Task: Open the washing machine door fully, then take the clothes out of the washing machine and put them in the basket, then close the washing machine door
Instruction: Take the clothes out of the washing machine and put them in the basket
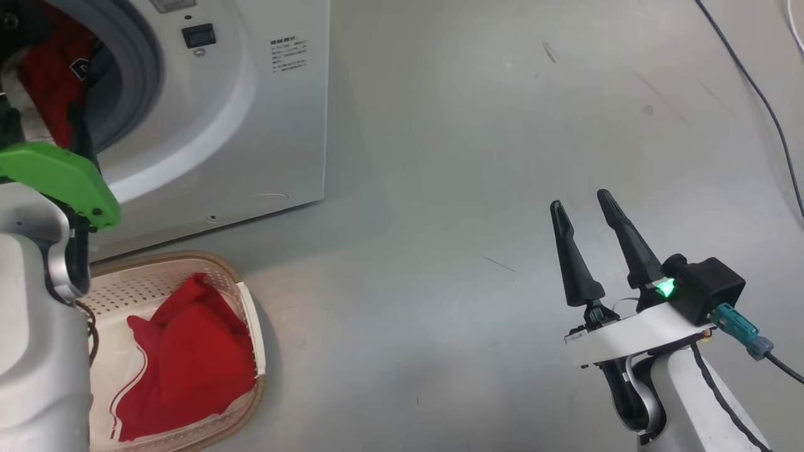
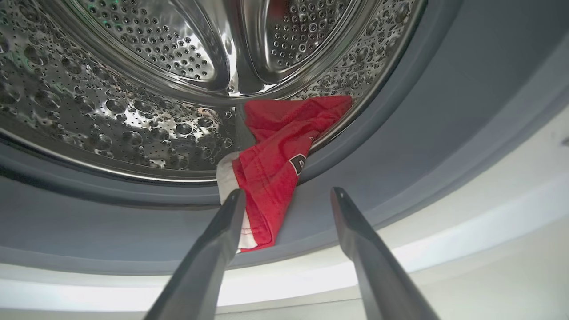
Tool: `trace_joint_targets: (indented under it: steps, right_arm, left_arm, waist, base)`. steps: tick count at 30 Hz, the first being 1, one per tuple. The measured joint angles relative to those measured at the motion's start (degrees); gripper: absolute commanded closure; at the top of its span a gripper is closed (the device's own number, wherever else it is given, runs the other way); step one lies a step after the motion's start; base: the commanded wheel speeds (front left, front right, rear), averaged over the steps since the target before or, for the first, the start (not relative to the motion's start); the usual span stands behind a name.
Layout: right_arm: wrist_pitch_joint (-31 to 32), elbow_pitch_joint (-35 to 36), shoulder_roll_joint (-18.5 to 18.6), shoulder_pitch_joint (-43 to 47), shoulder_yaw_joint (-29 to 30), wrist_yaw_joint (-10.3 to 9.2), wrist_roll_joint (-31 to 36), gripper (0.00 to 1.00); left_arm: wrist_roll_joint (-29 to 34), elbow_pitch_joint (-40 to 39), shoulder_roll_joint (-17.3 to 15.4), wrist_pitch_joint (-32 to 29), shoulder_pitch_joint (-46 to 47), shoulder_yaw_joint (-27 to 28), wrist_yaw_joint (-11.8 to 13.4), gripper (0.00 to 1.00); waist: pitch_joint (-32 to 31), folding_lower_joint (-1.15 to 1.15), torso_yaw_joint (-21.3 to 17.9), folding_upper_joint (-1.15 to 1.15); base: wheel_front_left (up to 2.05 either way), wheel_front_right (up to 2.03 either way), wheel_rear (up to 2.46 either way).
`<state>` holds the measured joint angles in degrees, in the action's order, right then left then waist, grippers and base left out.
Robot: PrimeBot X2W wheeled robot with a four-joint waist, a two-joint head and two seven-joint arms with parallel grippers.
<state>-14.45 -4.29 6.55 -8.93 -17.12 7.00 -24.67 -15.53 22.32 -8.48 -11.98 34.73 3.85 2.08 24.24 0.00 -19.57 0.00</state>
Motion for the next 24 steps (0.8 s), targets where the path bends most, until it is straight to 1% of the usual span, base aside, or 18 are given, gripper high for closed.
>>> trace_joint_targets:
  steps: [7, 10, 17, 24]
  right_arm:
    - [0.0, -0.1, -0.6, -0.5, -0.4, 0.0, -0.5, 0.0]
    - [0.0, -0.1, -0.8, -0.9, -0.3, 0.0, -0.5, 0.0]
    - [0.0, -0.1, -1.1, -1.5, 0.2, 0.0, -0.6, 0.0]
    - [0.0, -0.4, -1.2, -2.1, 0.4, 0.0, -0.7, 0.0]
  left_arm:
    - [0.5, 4.3, -1.2, -5.8, 4.8, 0.3, 1.7, 0.0]
    - [0.5, 5.8, -1.5, -7.3, 6.4, 0.9, 2.2, 0.0]
    - [1.5, 9.0, -3.3, -9.2, 9.5, 2.1, 3.3, 0.0]
    - [1.6, 12.5, -3.3, -10.9, 11.9, 3.9, 3.9, 0.0]
  waist:
    - [1.9, 0.0, -2.7, 0.0]
    - [2.6, 0.0, -3.4, 0.0]
    - [4.1, 0.0, -4.7, 0.0]
    - [4.7, 0.0, -5.1, 0.0]
  base:
    - [0.0, 0.0, 0.0]
    - [0.0, 0.0, 0.0]
    - [0.0, 0.0, 0.0]
    - [0.0, 0.0, 0.0]
